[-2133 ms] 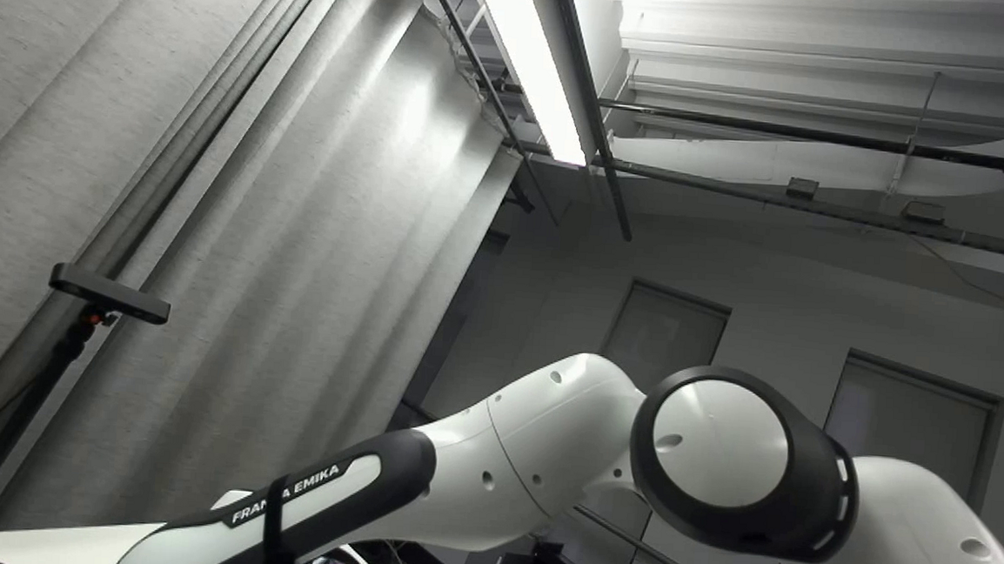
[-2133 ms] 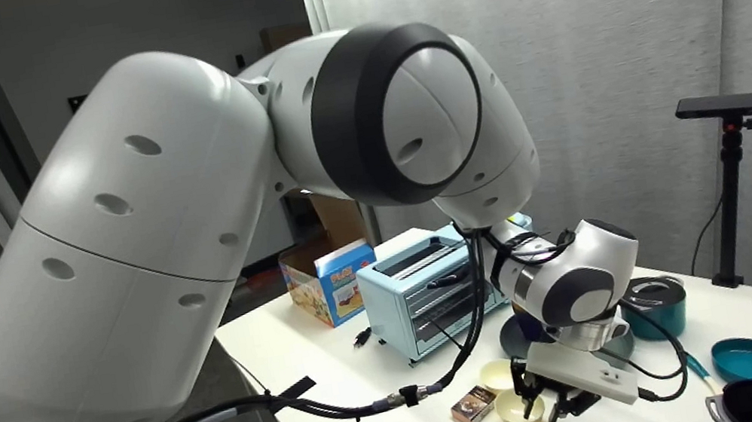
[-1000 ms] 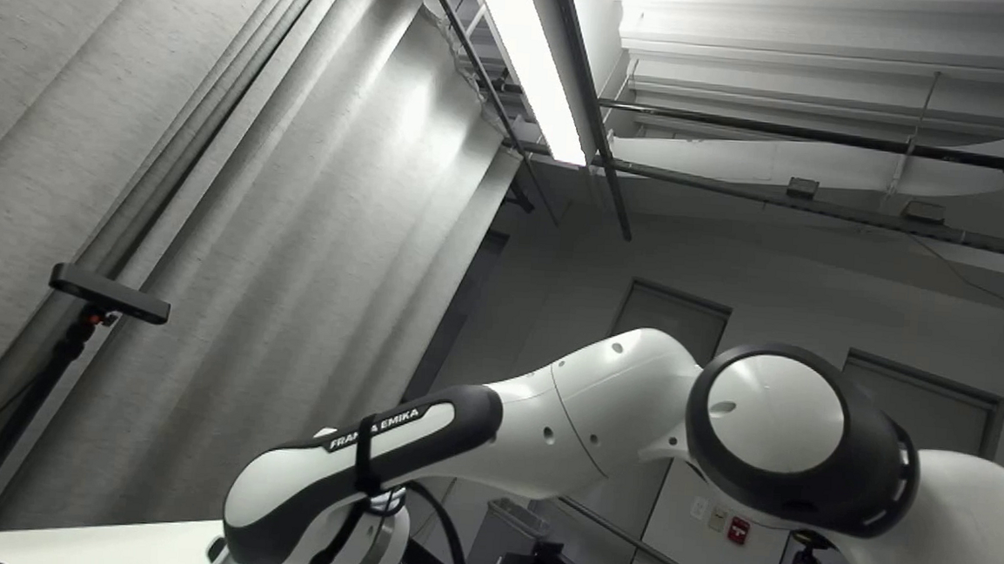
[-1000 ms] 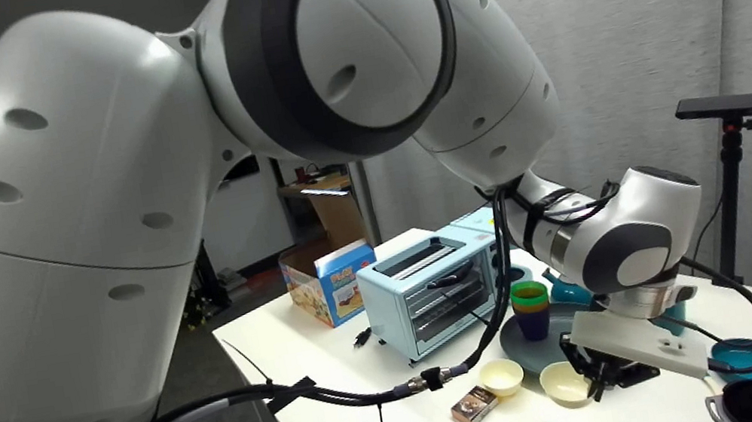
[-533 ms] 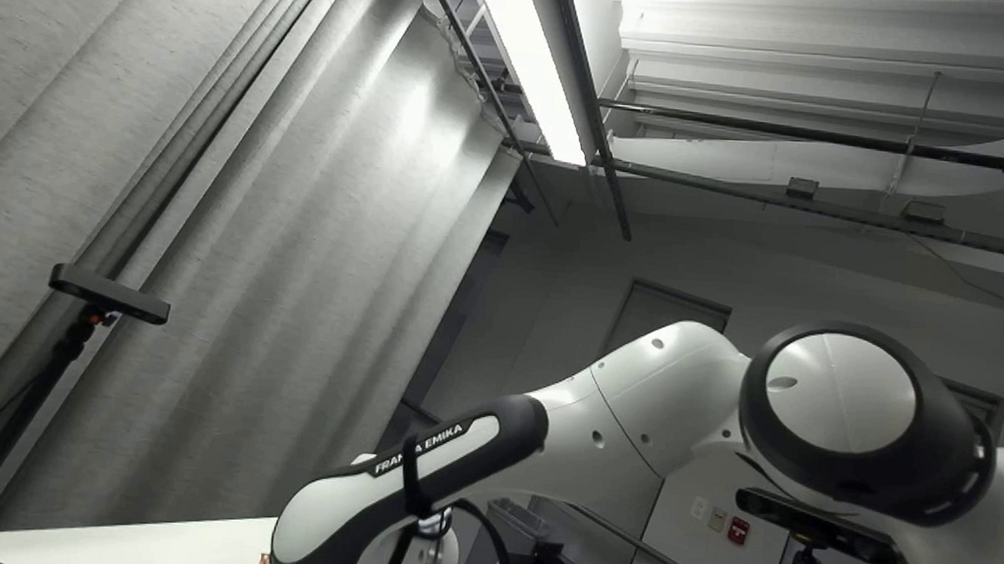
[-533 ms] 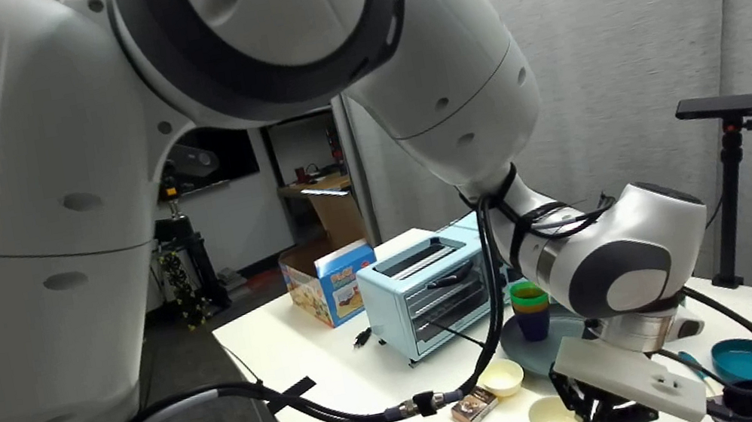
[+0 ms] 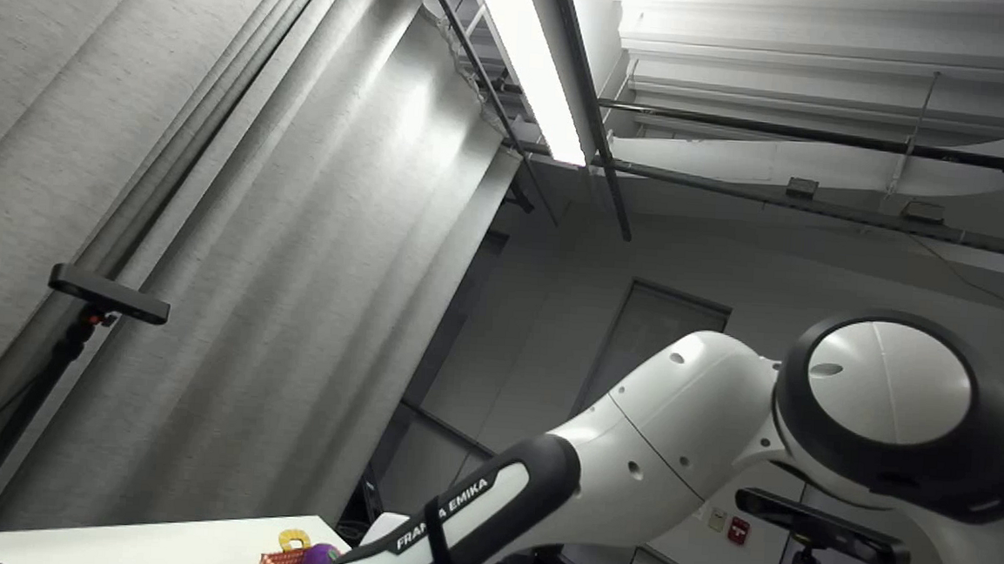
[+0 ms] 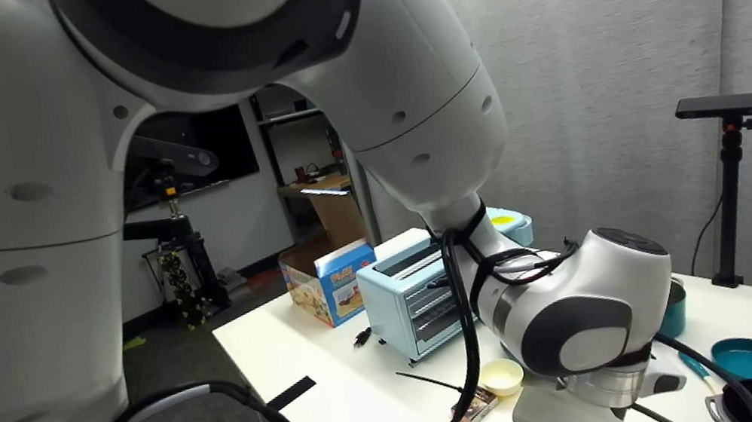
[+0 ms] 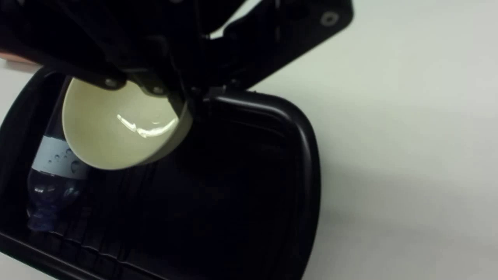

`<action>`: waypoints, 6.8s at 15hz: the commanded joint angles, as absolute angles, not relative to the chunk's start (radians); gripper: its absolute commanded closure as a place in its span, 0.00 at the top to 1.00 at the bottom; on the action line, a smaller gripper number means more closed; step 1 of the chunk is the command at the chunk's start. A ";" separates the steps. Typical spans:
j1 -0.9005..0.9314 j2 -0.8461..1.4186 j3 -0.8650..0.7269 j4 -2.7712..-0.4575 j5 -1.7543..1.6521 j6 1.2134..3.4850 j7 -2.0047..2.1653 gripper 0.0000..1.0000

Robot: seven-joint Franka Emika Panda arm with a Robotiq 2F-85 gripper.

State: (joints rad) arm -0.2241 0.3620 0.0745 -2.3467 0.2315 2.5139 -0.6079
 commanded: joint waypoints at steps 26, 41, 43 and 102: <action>-0.173 0.352 0.165 -2.289 0.279 2.687 -0.541 1.00; -0.147 0.475 0.225 -2.209 0.257 2.731 -0.368 1.00; -0.147 0.475 0.225 -2.209 0.257 2.731 -0.368 1.00; 0.121 0.424 -0.075 -2.154 -0.027 2.544 0.234 0.05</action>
State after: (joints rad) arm 0.0943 0.4968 -0.0358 -2.0819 0.0398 2.5225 0.1792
